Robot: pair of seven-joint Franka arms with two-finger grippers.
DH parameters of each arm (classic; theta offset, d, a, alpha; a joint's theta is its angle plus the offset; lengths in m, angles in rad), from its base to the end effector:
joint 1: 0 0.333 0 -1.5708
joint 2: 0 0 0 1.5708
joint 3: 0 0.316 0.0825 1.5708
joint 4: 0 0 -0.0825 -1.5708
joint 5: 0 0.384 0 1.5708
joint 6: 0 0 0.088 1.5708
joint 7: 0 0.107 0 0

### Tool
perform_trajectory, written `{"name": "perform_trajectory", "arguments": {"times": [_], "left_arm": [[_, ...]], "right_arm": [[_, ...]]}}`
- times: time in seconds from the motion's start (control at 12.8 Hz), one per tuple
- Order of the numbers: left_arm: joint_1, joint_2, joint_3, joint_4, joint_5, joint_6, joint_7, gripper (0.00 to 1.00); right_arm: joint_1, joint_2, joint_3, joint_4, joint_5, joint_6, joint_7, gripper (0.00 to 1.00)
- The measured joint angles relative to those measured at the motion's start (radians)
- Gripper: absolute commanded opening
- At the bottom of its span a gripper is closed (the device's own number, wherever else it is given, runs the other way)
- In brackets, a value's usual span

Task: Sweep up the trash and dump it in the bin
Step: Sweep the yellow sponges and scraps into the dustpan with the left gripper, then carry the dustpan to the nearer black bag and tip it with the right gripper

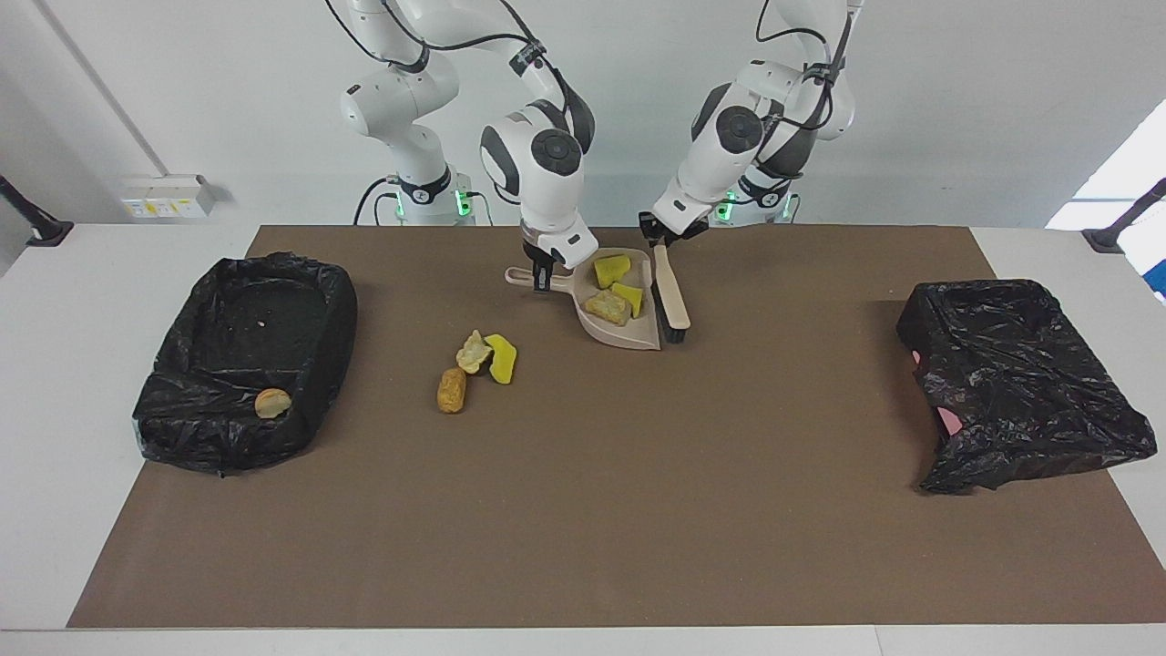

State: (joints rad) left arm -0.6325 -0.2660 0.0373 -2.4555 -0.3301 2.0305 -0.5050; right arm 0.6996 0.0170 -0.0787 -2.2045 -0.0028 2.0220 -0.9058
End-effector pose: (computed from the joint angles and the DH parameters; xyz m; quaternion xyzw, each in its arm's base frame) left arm 0.3448 -0.2558 0.3871 0.9854 0.0390 -0.1435 0.0830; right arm 0.4136 0.2957 0.3583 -0.7185 -0.6884 0.0988 0.0123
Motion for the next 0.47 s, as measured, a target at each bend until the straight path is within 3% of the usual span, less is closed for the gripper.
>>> {"name": "perform_trajectory", "arguments": {"times": [0.24,0.47], "left_arm": [[0.104,-0.001,0.002,0.041,0.070,-0.069,0.003,0.00],[0.139,0.001,0.001,0.040,0.076,-0.070,0.004,0.00]], "right_arm": [[-0.059,-0.072,-0.003,0.012,-0.011,-0.059,-0.006,0.00],[-0.149,-0.188,-0.005,0.018,-0.031,-0.110,-0.026,0.00]]}}
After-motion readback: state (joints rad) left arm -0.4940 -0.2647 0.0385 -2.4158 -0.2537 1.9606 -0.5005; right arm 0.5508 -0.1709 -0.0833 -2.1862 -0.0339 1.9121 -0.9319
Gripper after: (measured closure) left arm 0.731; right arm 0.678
